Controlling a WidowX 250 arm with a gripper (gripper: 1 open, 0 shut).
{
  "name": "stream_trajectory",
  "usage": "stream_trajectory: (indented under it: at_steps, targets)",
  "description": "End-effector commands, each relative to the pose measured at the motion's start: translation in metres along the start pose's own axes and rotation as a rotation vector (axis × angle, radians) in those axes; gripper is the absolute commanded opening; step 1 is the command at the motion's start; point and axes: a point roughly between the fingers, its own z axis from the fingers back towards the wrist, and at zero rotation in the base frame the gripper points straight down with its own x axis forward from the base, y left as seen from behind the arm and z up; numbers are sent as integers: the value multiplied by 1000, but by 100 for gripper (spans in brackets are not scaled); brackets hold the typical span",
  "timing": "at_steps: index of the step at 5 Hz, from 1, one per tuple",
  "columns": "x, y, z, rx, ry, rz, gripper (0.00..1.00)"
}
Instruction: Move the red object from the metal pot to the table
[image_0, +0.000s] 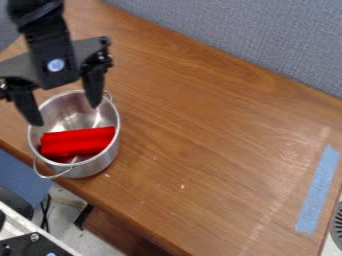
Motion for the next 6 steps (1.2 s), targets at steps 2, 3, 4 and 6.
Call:
stream_trajectory:
  at_steps: [2, 3, 4, 6]
  targets:
    - [-25, -5, -88, 45, 6, 284, 100]
    - [-42, -12, -92, 39, 9, 252, 100]
    - [-56, -18, -93, 33, 1, 224, 0]
    - [-67, -11, -99, 29, 2, 341, 0]
